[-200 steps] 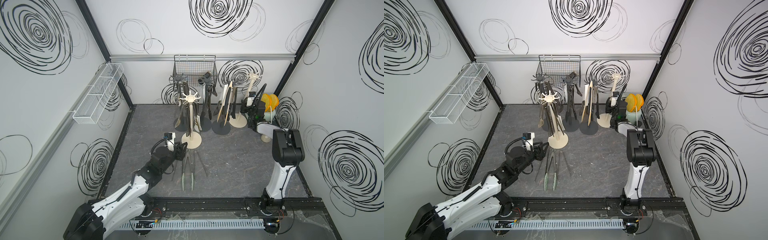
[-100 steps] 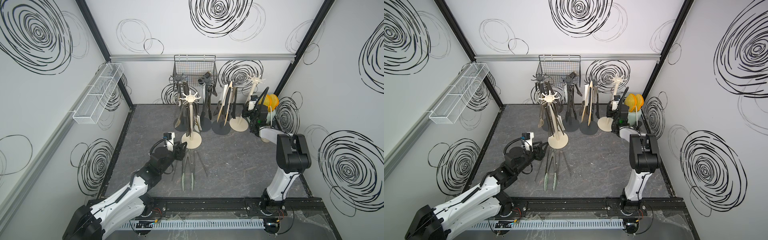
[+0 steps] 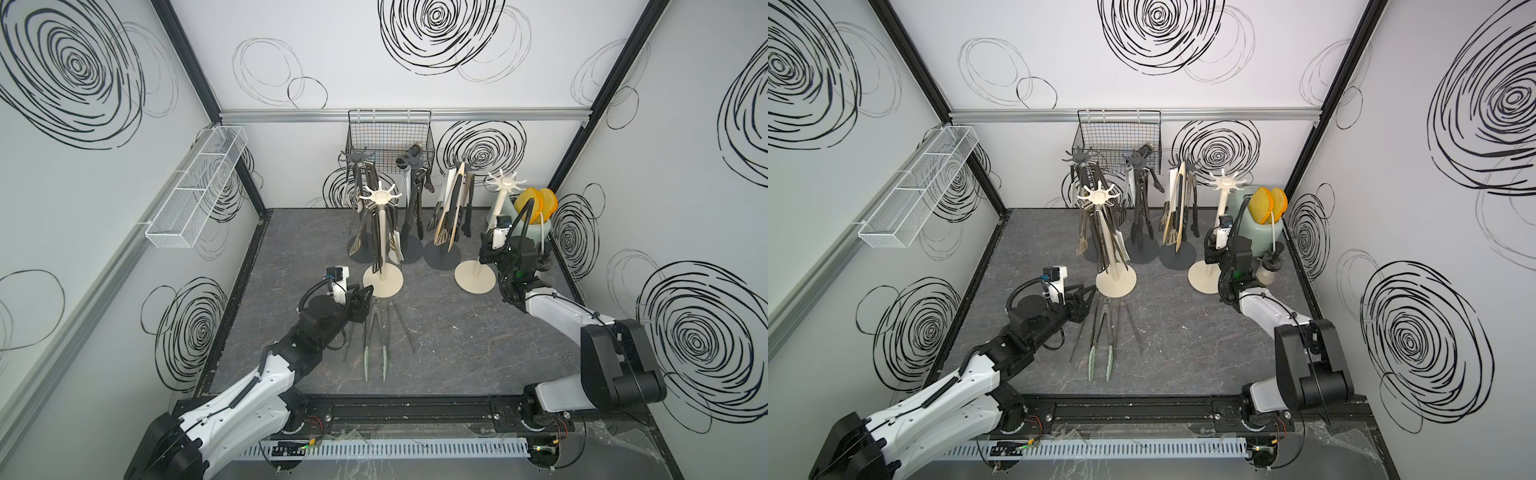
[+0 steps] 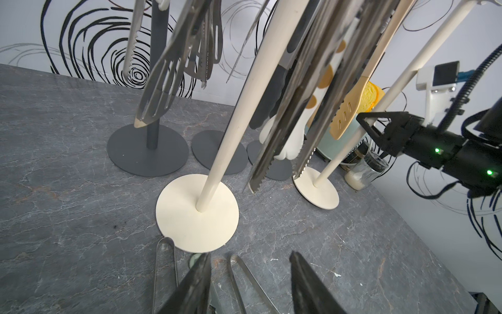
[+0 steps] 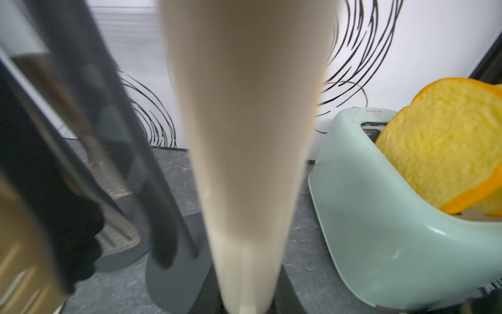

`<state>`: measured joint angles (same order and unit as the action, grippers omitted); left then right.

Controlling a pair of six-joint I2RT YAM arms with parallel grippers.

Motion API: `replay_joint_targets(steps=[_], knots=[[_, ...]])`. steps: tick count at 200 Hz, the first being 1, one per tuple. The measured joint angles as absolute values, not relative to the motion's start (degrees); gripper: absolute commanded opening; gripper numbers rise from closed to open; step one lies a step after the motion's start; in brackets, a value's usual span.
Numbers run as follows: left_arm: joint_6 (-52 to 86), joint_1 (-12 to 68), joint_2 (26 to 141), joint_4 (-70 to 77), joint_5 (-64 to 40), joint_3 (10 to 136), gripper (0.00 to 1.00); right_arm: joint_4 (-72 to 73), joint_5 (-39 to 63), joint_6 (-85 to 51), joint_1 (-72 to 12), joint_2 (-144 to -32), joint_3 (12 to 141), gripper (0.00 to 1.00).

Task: Hang food tongs on kitchen utensil racks
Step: Move the rack to the center of the board.

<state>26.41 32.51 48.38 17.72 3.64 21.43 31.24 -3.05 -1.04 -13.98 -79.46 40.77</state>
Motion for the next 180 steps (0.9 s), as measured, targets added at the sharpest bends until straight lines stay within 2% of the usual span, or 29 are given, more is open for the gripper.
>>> replay_joint_targets(steps=[39, 94, 180], knots=[[26.4, 32.5, 48.2, 17.5, 3.7, 21.0, 0.51, 30.2, -6.5, -1.5, -22.9, -75.1, 37.7, 0.0], [26.5, 32.5, 48.2, 17.5, 3.6, 20.9, 0.5, 30.7, -10.0, -2.7, -32.2, -77.4, 38.9, 0.0], [26.4, 32.5, 48.2, 16.8, 3.7, 20.3, 0.5, 36.6, -12.7, -2.8, -36.8, -87.7, 45.4, 0.0]])
